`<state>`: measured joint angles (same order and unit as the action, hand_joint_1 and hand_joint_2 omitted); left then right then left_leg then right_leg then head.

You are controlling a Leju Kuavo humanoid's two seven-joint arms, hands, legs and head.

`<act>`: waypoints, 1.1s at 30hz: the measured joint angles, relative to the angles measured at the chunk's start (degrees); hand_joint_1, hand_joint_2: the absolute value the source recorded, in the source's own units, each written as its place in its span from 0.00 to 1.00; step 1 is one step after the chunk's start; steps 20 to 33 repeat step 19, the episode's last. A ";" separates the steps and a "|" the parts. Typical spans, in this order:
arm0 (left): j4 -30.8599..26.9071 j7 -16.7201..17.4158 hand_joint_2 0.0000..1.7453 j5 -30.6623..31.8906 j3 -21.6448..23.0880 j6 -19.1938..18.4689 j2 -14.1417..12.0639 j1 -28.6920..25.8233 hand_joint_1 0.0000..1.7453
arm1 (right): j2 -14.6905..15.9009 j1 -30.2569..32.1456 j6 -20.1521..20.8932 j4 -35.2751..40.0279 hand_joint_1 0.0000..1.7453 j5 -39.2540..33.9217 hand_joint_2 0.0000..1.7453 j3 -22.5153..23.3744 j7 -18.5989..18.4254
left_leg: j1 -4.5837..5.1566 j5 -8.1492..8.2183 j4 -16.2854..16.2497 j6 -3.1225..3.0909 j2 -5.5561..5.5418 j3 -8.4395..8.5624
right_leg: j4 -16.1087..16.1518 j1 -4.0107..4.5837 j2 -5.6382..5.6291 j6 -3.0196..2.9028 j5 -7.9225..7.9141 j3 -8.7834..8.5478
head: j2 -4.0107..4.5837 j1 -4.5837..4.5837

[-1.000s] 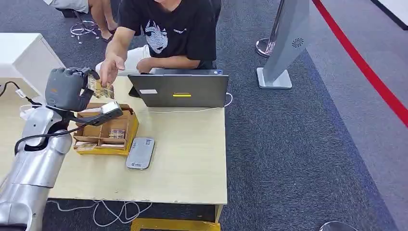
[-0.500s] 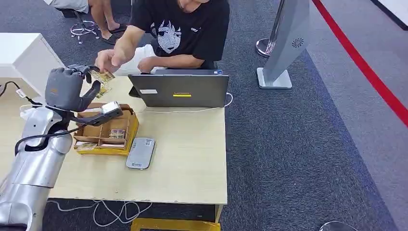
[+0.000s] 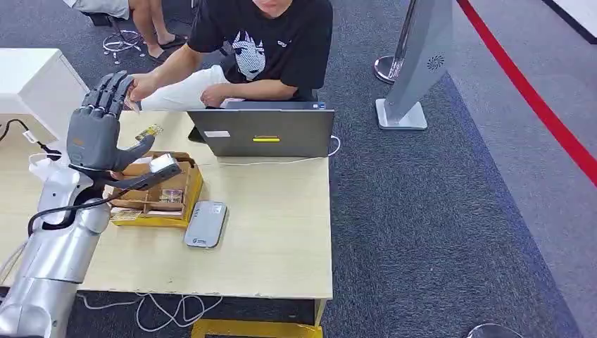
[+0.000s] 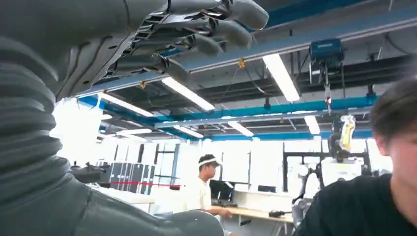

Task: Pass the card to the sensor for recognition and then transmit it.

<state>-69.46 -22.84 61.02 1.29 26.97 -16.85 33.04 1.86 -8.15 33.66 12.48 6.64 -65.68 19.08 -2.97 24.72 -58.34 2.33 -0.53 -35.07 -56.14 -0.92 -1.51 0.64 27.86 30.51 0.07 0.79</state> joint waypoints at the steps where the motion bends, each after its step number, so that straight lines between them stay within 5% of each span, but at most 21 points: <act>1: -0.37 -0.04 1.00 -0.09 -0.24 0.07 0.22 -0.48 0.00 | -0.04 0.00 -0.02 -0.02 0.00 0.00 1.00 0.00 0.00 | 0.00 0.00 0.00 0.00 -0.01 0.00 | 0.00 0.00 0.01 0.00 0.00 0.00 | 0.00 0.00; 4: -1.55 -0.85 1.00 -1.21 -0.77 0.96 0.46 -1.80 0.00 | -0.11 0.00 -0.02 -0.04 0.00 0.00 1.00 0.00 0.04 | 0.00 0.00 0.01 0.00 0.00 -0.04 | 0.00 0.00 0.00 0.00 0.00 -0.04 | 0.00 0.00; 7: -5.95 -4.77 1.00 -10.44 -4.68 3.41 2.87 -7.01 0.00 | -0.11 0.00 0.42 -0.20 0.00 0.20 1.00 0.00 0.72 | 0.01 0.04 0.01 0.01 0.12 -0.01 | 0.01 0.00 -0.08 0.00 0.01 -0.02 | 0.00 0.04; 10: -10.09 -11.38 1.00 -22.44 -12.09 0.14 7.14 -14.62 0.00 | -0.11 0.24 1.22 -0.61 0.00 -0.09 1.00 0.00 1.42 | 0.00 0.15 0.01 0.10 0.17 0.02 | 0.02 -0.01 -0.09 -0.04 0.06 0.08 | 0.00 0.00; 13: -11.63 -12.72 1.00 -26.41 -17.07 -3.95 9.82 -18.18 0.00 | -0.11 0.29 2.12 -0.81 0.00 -1.01 1.00 0.00 1.25 | -0.01 0.15 0.01 0.10 0.10 -0.05 | 0.03 0.00 0.10 -0.05 0.13 0.04 | 0.00 0.00; 16: -10.59 -13.63 1.00 -43.16 -23.76 -19.18 12.35 -21.89 0.00 | -0.09 0.63 4.04 -1.24 0.00 -4.04 1.00 0.22 0.15 | 0.00 0.21 0.05 0.13 0.15 0.03 | 0.03 -0.01 0.09 -0.08 0.14 -0.01 | 0.00 0.02; 19: 0.11 -16.42 1.00 -65.29 -32.78 -47.76 12.37 -24.10 0.00 | 0.11 1.27 5.01 -1.60 0.00 -5.97 1.00 0.37 0.39 | 0.01 0.23 0.10 0.11 0.20 0.02 | 0.02 -0.01 0.05 -0.15 0.19 0.02 | 0.00 0.02; 33: 0.11 -16.42 1.00 -65.29 -32.78 -47.76 12.37 -24.10 0.00 | 0.11 1.27 5.01 -1.60 0.00 -5.97 1.00 0.37 0.39 | 0.01 0.23 0.10 0.11 0.20 0.02 | 0.02 -0.01 0.05 -0.15 0.19 0.02 | 0.00 0.02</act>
